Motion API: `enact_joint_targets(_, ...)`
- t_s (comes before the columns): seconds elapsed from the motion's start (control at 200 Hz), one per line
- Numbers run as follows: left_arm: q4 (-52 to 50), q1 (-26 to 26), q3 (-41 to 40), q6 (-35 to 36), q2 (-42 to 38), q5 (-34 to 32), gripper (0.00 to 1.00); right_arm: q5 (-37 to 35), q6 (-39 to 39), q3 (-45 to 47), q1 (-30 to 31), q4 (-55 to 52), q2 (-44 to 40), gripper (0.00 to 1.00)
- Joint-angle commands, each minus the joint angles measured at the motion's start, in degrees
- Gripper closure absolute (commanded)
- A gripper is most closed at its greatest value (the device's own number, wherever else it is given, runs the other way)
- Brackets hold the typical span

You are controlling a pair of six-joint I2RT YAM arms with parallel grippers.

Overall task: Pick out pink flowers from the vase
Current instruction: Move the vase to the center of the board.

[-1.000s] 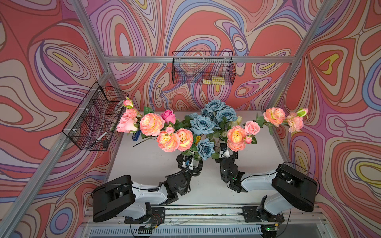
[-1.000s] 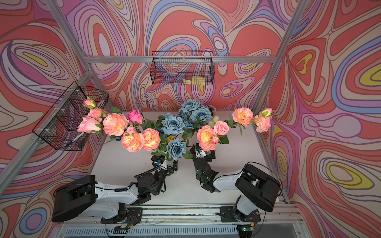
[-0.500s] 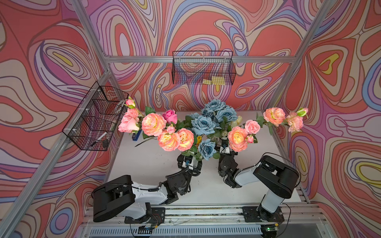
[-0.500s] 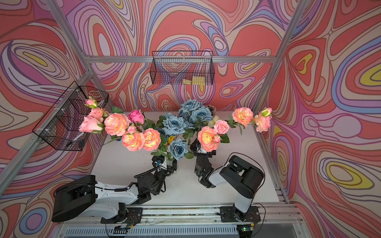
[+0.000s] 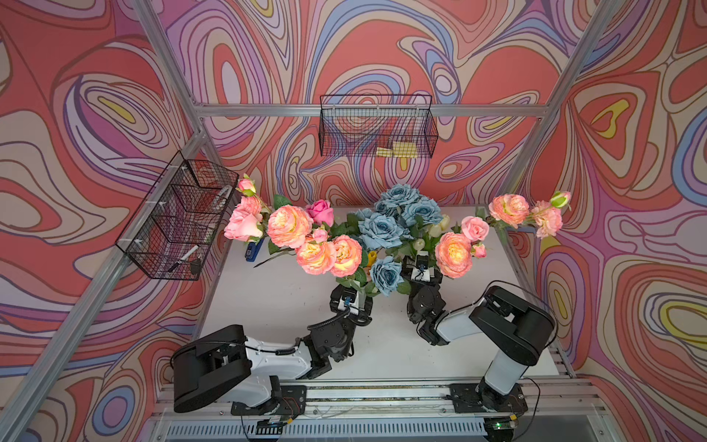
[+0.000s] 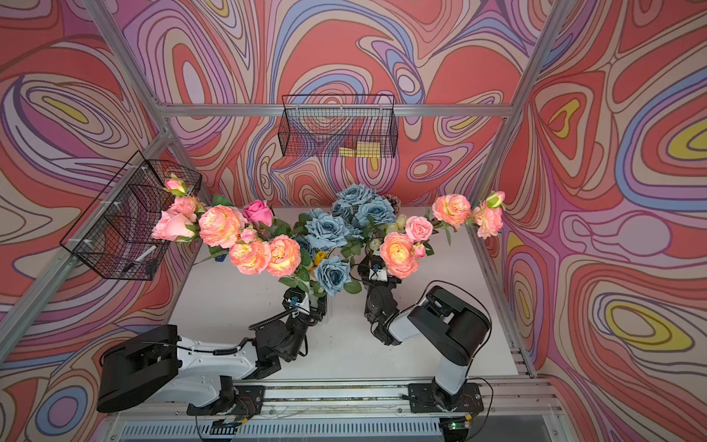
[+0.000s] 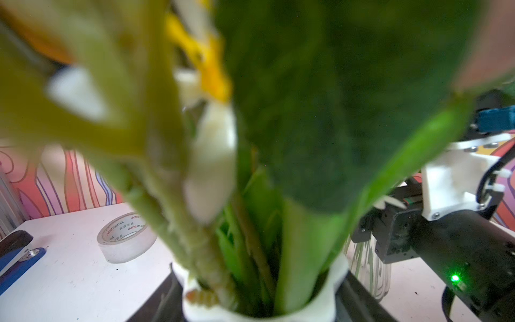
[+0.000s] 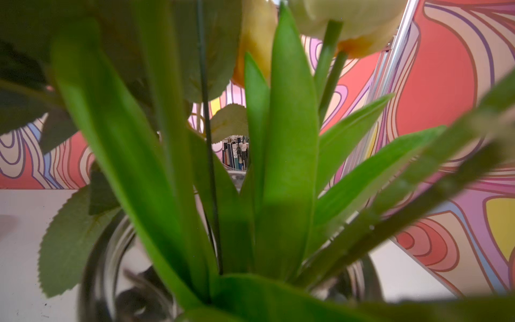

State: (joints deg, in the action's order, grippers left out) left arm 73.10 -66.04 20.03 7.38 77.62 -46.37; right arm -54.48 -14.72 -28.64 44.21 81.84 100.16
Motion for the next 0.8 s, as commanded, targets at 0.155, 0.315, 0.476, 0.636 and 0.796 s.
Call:
enact_joint_targets(0.155, 2.86, 0.87, 1.71, -0.77, 1.39, 1.21, 0.5, 2.32, 0.63, -1.68, -1.2, 1.81, 0.65, 0.31)
enact_joint_targets(0.315, 2.88, 1.93, 1.31, -1.66, 1.31, 1.07, 0.55, 2.59, 0.37, -2.45, -1.82, 2.97, 1.05, 0.35)
enact_joint_targets(0.476, 2.92, 2.8, 0.9, -1.85, 0.82, 1.11, 0.57, 3.23, 1.22, -3.11, -2.23, 3.19, 2.97, 0.37)
enact_joint_targets(0.636, 2.88, 4.03, 1.15, -1.66, 0.64, 1.97, 0.58, 3.81, 2.02, -3.99, -3.03, 3.31, 3.59, 0.38)
enact_joint_targets(0.796, 2.92, 5.85, 1.7, -1.49, 1.04, 2.91, 0.59, 4.47, 3.36, -4.93, -4.28, 3.23, 4.71, 0.38)
